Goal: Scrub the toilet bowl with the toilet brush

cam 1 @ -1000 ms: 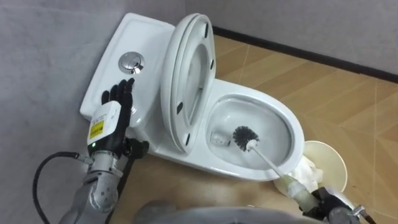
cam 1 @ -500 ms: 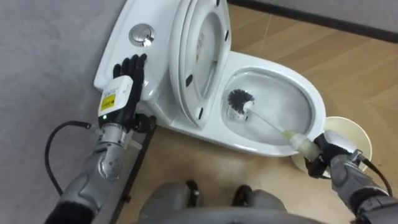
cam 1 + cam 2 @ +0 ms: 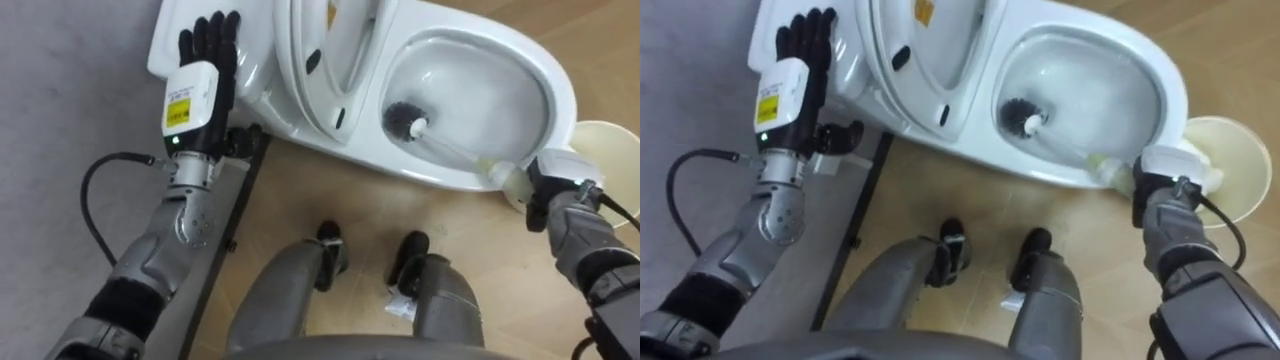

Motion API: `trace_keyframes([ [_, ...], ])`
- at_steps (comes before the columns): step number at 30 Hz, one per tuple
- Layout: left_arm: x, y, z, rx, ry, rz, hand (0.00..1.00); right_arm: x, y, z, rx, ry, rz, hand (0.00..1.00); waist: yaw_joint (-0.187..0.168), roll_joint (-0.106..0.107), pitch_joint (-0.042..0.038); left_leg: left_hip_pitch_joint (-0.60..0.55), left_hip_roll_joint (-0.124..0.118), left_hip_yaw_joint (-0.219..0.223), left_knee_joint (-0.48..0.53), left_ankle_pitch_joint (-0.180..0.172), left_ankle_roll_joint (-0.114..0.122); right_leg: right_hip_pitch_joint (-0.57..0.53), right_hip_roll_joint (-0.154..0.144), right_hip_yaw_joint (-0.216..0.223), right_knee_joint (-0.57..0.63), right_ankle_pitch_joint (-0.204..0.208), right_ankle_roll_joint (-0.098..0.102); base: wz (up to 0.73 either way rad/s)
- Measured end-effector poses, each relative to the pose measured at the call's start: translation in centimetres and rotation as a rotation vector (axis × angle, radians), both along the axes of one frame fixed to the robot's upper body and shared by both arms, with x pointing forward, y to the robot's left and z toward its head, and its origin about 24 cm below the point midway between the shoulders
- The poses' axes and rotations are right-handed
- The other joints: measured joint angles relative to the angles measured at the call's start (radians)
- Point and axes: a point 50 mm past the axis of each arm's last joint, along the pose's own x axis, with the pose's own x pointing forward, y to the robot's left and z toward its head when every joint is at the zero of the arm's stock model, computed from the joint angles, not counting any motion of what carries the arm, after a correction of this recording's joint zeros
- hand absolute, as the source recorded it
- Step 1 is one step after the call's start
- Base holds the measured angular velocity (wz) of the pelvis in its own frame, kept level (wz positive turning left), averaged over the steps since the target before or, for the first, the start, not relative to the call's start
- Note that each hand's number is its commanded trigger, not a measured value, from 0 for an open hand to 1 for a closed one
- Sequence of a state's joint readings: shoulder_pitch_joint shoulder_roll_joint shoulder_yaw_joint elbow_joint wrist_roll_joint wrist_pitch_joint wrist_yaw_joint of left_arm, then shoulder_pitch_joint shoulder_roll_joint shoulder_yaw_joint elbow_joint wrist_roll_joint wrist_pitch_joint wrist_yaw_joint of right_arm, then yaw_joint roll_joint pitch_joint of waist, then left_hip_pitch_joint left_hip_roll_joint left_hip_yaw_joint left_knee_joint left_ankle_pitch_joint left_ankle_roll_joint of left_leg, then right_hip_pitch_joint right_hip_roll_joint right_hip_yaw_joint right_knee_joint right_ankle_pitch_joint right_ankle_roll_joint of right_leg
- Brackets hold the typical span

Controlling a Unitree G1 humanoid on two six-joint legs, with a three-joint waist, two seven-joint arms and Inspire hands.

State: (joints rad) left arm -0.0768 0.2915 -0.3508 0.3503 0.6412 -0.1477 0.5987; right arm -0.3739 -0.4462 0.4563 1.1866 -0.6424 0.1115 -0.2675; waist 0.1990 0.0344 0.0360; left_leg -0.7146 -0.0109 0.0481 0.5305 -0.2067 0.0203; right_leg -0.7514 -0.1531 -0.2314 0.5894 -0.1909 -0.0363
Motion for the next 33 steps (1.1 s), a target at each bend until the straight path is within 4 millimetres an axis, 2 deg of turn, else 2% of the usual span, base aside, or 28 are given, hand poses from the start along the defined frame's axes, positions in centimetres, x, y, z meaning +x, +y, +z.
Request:
trace_keyframes([
  [3, 0.2, -0.3, 0.5, -0.006, -0.052, 0.017, 0.00, 0.3, -0.3, 0.5, 0.003, -0.016, -0.014, 1.00, 0.000, 0.010, 0.0012, -0.047, 0.000, -0.007, 0.023, 0.000, 0.000, -0.036, 0.000, -0.007, 0.010, 0.001, -0.003, 0.06],
  [11, 0.7, -0.5, 1.6, -0.009, -0.144, 0.051, 0.00, 1.0, -0.9, 1.4, 0.025, -0.055, -0.068, 1.00, -0.002, 0.012, 0.0049, -0.135, 0.003, -0.005, 0.071, -0.004, 0.002, -0.124, 0.000, 0.007, 0.054, 0.000, -0.006, 0.00],
  [14, 0.8, -0.3, 2.0, -0.008, -0.167, 0.060, 0.00, 1.3, -1.1, 1.7, 0.012, -0.065, -0.067, 1.00, -0.002, 0.021, 0.0071, -0.173, 0.016, -0.003, 0.113, -0.019, 0.001, -0.151, 0.005, 0.006, 0.073, -0.001, -0.011, -0.09],
  [20, 1.1, -0.3, 2.6, -0.014, -0.218, 0.075, 0.00, 2.0, -1.9, 3.1, -0.030, -0.121, -0.028, 1.00, 0.000, 0.038, 0.0035, -0.234, 0.019, 0.003, 0.165, -0.029, 0.004, -0.212, 0.004, 0.012, 0.111, -0.001, -0.016, -0.06],
  [24, 1.6, -0.4, 3.0, -0.042, -0.231, 0.089, 0.00, 2.4, -2.1, 3.7, -0.050, -0.182, -0.019, 1.00, 0.000, 0.041, 0.0078, -0.245, 0.016, 0.015, 0.175, -0.030, 0.005, -0.235, 0.004, 0.037, 0.130, -0.001, -0.011, -0.03],
  [25, 1.7, -0.1, 3.1, -0.049, -0.235, 0.095, 0.00, 2.6, -2.0, 3.9, -0.035, -0.203, -0.030, 1.00, 0.000, 0.035, 0.0114, -0.248, 0.016, 0.023, 0.179, -0.030, 0.006, -0.245, 0.003, 0.043, 0.142, -0.001, -0.012, -0.08],
  [29, 2.0, 0.5, 3.6, -0.058, -0.253, 0.108, 0.00, 3.4, -1.7, 4.5, 0.094, -0.294, -0.120, 1.00, -0.001, 0.029, 0.0158, -0.275, 0.020, 0.035, 0.191, -0.029, 0.001, -0.284, 0.006, 0.060, 0.159, 0.001, -0.014, -0.07],
  [32, 2.4, 1.0, 3.9, -0.057, -0.264, 0.120, 0.00, 4.9, -1.2, 5.7, 0.194, -0.423, -0.210, 1.00, -0.006, 0.022, 0.0198, -0.296, 0.018, 0.050, 0.196, -0.022, -0.002, -0.321, 0.007, 0.082, 0.183, 0.005, -0.020, -0.02],
  [33, 2.5, 1.3, 3.9, -0.053, -0.261, 0.133, 0.00, 5.4, -1.2, 6.3, 0.229, -0.467, -0.247, 1.00, -0.012, 0.021, 0.0206, -0.297, 0.014, 0.058, 0.196, -0.020, -0.002, -0.331, -0.001, 0.089, 0.196, 0.002, -0.022, 0.00],
])
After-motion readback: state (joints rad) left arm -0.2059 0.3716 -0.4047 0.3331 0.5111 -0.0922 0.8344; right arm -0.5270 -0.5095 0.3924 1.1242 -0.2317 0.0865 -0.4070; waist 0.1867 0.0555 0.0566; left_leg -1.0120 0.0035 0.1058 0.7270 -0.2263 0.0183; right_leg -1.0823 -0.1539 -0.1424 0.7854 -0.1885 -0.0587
